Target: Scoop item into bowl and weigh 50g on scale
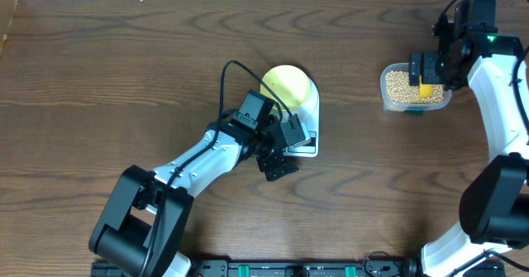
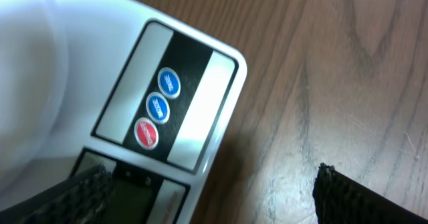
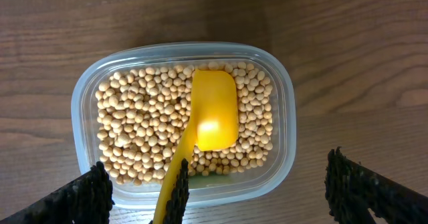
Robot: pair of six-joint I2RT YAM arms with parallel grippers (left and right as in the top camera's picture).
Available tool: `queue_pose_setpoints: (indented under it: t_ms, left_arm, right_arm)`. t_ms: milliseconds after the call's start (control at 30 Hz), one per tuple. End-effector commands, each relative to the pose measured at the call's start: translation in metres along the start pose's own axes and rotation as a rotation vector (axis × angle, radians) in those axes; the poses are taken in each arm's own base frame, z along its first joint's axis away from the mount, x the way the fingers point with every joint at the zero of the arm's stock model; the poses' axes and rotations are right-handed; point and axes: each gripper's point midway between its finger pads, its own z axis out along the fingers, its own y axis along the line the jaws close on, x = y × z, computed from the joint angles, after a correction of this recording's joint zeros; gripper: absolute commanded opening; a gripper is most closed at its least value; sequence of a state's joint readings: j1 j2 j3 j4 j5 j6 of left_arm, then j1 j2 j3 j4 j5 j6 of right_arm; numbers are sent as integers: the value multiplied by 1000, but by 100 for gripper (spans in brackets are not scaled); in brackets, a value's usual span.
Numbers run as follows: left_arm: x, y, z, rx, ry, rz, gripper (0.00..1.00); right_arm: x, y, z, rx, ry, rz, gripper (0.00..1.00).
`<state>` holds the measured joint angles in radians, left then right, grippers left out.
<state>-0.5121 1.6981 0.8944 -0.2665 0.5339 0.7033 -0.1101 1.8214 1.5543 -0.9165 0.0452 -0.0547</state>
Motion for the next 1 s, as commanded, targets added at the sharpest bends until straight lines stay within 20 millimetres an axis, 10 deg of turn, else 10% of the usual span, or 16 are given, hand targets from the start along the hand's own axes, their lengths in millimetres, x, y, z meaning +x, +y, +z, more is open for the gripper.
queue_pose_setpoints:
  t_ms: [0,967]
  left_arm:
    - [-12,2,0,11,-44,6,98]
    - [17,-23,24,137,51,-51,98]
  right_arm:
    - [2,-4,2,10,6,11,99]
    - [2,-4,2,10,6,11,99]
